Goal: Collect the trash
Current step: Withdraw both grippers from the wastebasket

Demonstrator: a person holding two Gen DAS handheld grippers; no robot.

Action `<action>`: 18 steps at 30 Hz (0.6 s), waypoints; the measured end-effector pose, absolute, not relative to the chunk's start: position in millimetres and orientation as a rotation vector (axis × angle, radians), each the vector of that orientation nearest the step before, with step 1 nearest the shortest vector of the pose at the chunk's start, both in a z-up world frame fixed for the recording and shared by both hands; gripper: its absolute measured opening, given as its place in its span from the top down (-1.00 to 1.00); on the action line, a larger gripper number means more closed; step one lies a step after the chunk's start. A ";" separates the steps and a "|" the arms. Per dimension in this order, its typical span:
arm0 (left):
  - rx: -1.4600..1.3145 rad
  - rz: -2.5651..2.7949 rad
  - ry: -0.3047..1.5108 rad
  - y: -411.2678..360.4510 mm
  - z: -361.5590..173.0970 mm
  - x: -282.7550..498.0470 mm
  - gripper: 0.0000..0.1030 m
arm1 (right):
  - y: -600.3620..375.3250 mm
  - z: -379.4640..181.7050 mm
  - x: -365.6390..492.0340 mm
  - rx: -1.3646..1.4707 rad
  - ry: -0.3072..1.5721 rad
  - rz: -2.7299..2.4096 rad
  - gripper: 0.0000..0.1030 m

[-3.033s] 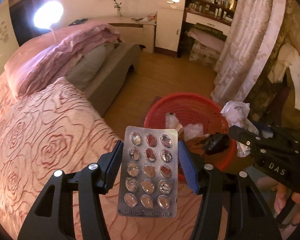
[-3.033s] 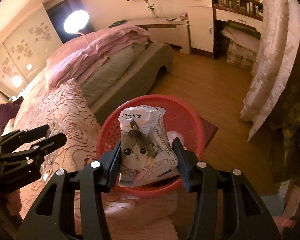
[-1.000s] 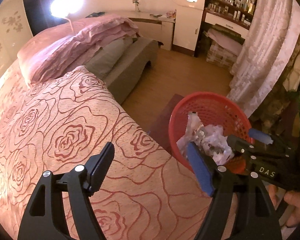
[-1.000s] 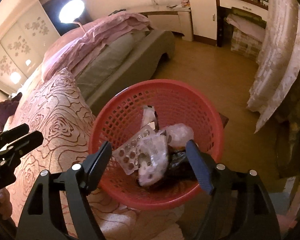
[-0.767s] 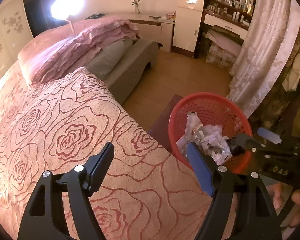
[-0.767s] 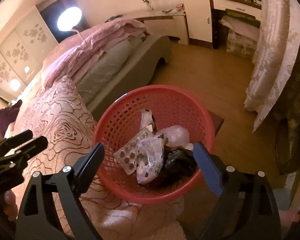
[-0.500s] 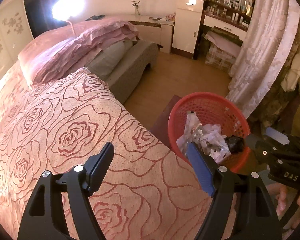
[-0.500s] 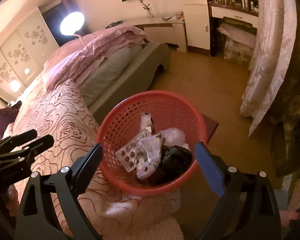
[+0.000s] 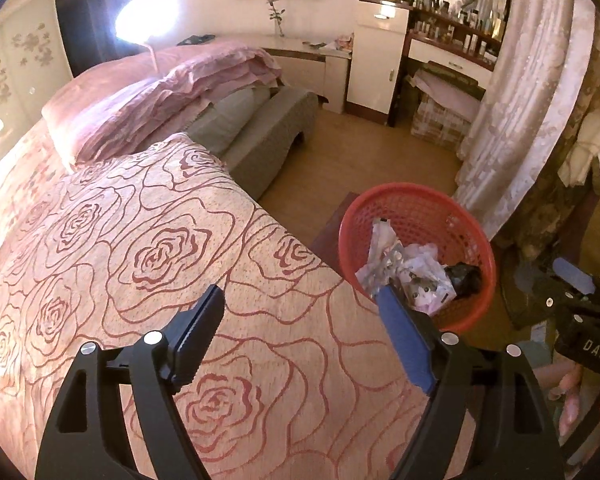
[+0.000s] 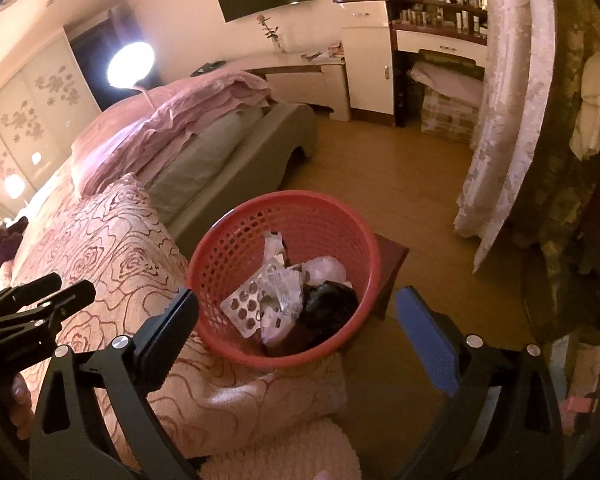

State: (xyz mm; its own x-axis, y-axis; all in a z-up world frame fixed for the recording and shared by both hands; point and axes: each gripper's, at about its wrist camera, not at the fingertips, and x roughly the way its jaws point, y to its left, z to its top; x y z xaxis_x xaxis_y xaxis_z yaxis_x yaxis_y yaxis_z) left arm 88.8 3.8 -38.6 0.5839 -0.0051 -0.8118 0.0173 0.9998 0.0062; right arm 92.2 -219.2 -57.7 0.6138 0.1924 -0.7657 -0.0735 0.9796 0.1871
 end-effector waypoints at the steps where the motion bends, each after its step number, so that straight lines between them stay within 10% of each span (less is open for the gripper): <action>1: 0.014 -0.012 0.945 3.5 -38.1 86.7 -0.51 | -218.4 -57.7 90.4 0.140 0.899 0.152 -0.87; 18: 0.027 -0.009 0.906 -7.1 -33.2 63.4 -0.59 | -213.9 -41.1 58.5 0.098 0.829 0.131 -0.87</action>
State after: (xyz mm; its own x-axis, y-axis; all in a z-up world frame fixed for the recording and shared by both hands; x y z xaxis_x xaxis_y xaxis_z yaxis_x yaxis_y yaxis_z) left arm 63.4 -7.1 -33.2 0.6170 0.0039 -0.7869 0.0188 0.9996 0.0197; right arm 58.5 -213.9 -41.1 0.6682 0.1538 -0.7279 -0.0775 0.9875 0.1375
